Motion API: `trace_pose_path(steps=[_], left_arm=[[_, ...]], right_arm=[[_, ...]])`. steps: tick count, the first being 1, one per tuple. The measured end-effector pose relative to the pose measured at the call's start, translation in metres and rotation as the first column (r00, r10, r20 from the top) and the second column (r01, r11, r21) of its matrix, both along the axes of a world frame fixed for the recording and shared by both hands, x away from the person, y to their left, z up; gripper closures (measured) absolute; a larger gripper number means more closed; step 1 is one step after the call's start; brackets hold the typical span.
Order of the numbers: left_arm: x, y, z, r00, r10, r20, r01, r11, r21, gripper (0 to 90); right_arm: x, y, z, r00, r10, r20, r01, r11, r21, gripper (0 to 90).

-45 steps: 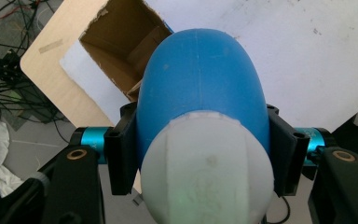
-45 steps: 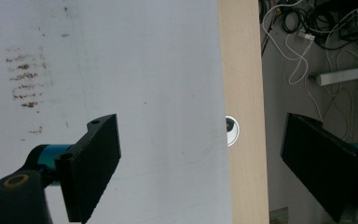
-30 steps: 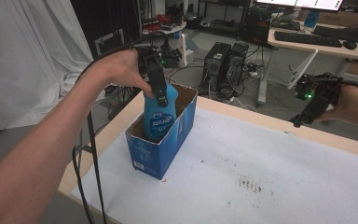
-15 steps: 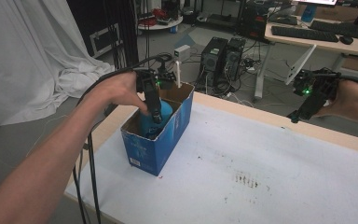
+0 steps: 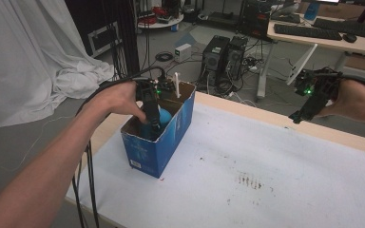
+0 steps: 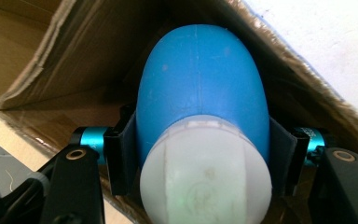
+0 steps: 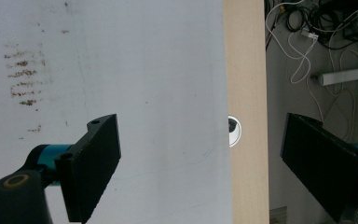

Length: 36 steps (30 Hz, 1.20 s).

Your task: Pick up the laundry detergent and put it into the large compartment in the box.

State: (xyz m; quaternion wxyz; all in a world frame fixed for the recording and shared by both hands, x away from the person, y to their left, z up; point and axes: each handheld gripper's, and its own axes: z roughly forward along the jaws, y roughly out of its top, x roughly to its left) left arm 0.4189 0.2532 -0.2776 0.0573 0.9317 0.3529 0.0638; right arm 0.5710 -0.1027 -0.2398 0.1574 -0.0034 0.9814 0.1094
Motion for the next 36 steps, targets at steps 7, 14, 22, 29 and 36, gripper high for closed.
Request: trace_pose_path(steps=[7, 14, 22, 29, 36], left_arm=[[-0.0017, -0.0004, -0.0005, 0.9999, -0.013, 0.005, 0.013, 0.9999, 0.005, 38.0], [-0.0027, -0.0053, -0.0007, 0.9997, -0.024, 0.01, 0.024, 0.9993, 0.029, 37.8], [-0.0032, -0.0054, -0.0009, 0.9997, -0.02, 0.009, 0.02, 0.9994, 0.027, 37.8], [-0.003, -0.005, -0.0011, 0.9997, -0.021, 0.011, 0.021, 0.9994, 0.027, 36.8], [-0.0027, -0.0057, -0.0018, 0.9997, -0.022, 0.011, 0.022, 0.9994, 0.026, 34.5]], right_arm=[[-0.001, -0.0011, 0.0006, 1.0, -0.003, 0.001, 0.003, 1.0, -0.005, 11.3], [-0.0022, -0.0003, 0.0011, 1.0, -0.002, 0.001, 0.002, 1.0, -0.007, 11.3], [-0.0023, 0.0006, 0.0014, 1.0, 0.005, 0.001, -0.005, 1.0, -0.007, 11.2], [-0.0023, -0.0002, 0.0016, 1.0, 0.001, 0.001, -0.001, 1.0, -0.002, 11.2], [-0.0034, 0.0, 0.0017, 1.0, 0.004, 0.001, -0.004, 1.0, -0.006, 11.3]])
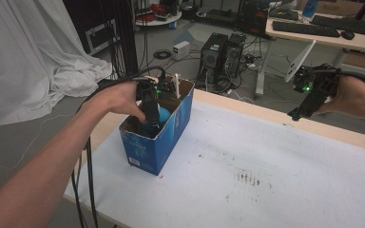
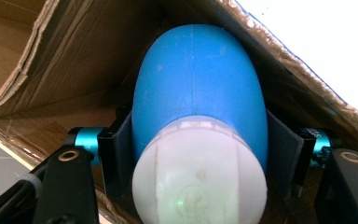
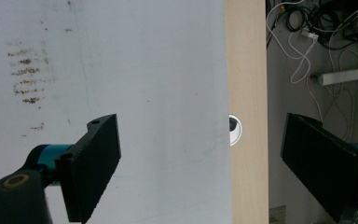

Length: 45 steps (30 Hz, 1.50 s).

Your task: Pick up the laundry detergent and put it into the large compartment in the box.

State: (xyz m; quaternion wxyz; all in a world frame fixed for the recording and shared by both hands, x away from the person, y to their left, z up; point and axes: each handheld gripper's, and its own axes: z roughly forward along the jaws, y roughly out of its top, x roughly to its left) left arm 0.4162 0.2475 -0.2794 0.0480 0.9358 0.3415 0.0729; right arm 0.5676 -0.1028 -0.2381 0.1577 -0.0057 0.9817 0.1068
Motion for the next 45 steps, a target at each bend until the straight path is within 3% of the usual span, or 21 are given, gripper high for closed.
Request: trace_pose_path(steps=[26, 38, 45], left_arm=[[-0.001, -0.001, 0.02, 0.9993, -0.006, 0.037, 0.006, 0.9999, 0.011, 24.7], [-0.005, -0.012, 0.057, 0.9946, -0.012, 0.103, 0.011, 0.9999, 0.01, 21.3], [-0.015, -0.038, 0.079, 0.9859, -0.104, 0.131, 0.107, 0.9942, -0.01, 17.8]], right_arm=[[-0.003, -0.002, 0.003, 1.0, 0.001, 0.002, -0.001, 1.0, 0.0, 11.2], [-0.004, -0.003, 0.005, 1.0, -0.003, 0.002, 0.003, 1.0, -0.002, 11.3], [-0.004, -0.004, 0.006, 1.0, -0.003, 0.003, 0.003, 1.0, -0.002, 11.2]])
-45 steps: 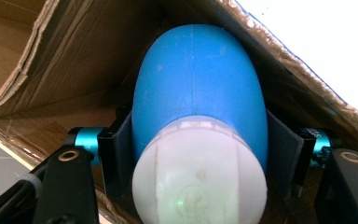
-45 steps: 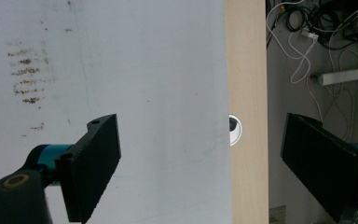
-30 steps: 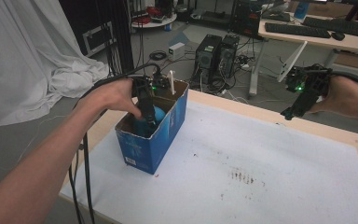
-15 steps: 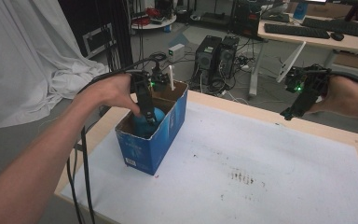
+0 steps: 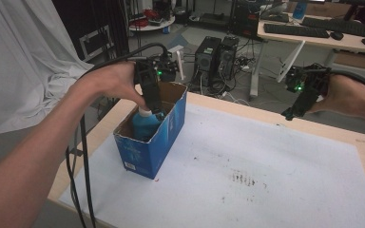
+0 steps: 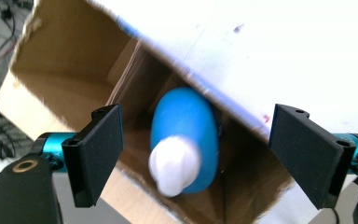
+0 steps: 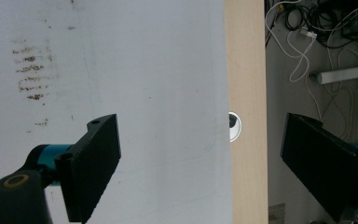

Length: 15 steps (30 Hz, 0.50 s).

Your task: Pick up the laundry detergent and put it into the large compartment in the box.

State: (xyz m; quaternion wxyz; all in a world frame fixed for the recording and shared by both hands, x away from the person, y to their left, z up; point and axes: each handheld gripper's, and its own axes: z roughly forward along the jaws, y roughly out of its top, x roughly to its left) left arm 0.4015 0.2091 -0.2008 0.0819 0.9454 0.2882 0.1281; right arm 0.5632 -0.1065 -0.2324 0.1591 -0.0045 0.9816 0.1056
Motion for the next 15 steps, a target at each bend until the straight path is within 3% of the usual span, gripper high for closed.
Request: trace_pose_path(steps=[6, 10, 15], left_arm=[[-0.007, -0.026, 0.014, 0.9961, -0.087, 0.013, 0.088, 0.9961, -0.011, 16.5], [-0.011, -0.049, 0.022, 0.9864, -0.164, 0.01, 0.165, 0.986, -0.028, 16.5], [-0.013, -0.076, 0.025, 0.9728, -0.231, 0.02, 0.231, 0.9729, -0.011, 16.5]], right_arm=[[-0.001, 0.0, 0.002, 1.0, 0.0, 0.001, 0.0, 1.0, 0.003, 11.2], [-0.002, 0.0, 0.002, 1.0, 0.0, 0.002, 0.0, 1.0, -0.002, 11.2], [-0.004, 0.001, 0.003, 1.0, 0.002, 0.003, -0.002, 1.0, 0.0, 11.2]])
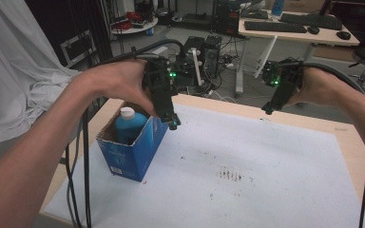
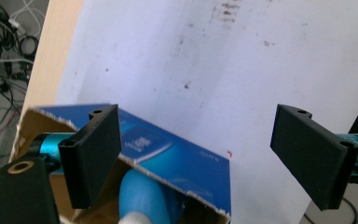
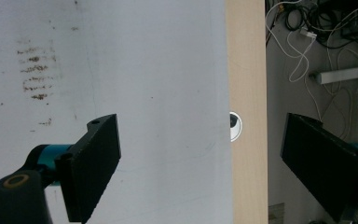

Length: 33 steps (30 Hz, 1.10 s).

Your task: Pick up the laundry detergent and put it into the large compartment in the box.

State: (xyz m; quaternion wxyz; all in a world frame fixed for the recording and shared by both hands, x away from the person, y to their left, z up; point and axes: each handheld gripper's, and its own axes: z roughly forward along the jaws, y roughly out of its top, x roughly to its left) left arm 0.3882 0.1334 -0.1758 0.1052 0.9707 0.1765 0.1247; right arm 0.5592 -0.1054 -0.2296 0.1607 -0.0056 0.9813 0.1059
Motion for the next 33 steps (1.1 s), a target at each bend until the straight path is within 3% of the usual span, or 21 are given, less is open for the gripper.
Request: trace_pose_path(steps=[9, 15, 21, 27, 33], left_arm=[[0.002, -0.042, -0.021, 0.9958, -0.086, -0.033, 0.087, 0.9953, 0.042, 16.5], [0.0, -0.063, -0.048, 0.9897, -0.132, -0.056, 0.134, 0.9898, 0.047, 16.5], [-0.003, -0.076, -0.072, 0.9828, -0.165, -0.082, 0.171, 0.9832, 0.064, 16.5], [-0.005, -0.085, -0.085, 0.9743, -0.203, -0.098, 0.21, 0.9751, 0.071, 16.5], [-0.007, -0.092, -0.097, 0.9711, -0.213, -0.109, 0.221, 0.9723, 0.075, 16.5]], right_arm=[[-0.002, 0.002, 0.0, 1.0, 0.008, 0.003, -0.008, 1.0, 0.0, 11.2], [-0.005, 0.002, 0.001, 1.0, 0.005, 0.003, -0.005, 1.0, 0.001, 11.2], [-0.006, 0.0, 0.003, 1.0, -0.004, 0.005, 0.004, 1.0, -0.002, 11.2], [-0.006, -0.002, 0.004, 1.0, -0.008, 0.004, 0.008, 1.0, 0.0, 11.2], [-0.009, -0.003, 0.004, 1.0, -0.001, 0.006, 0.001, 1.0, -0.005, 11.2]])
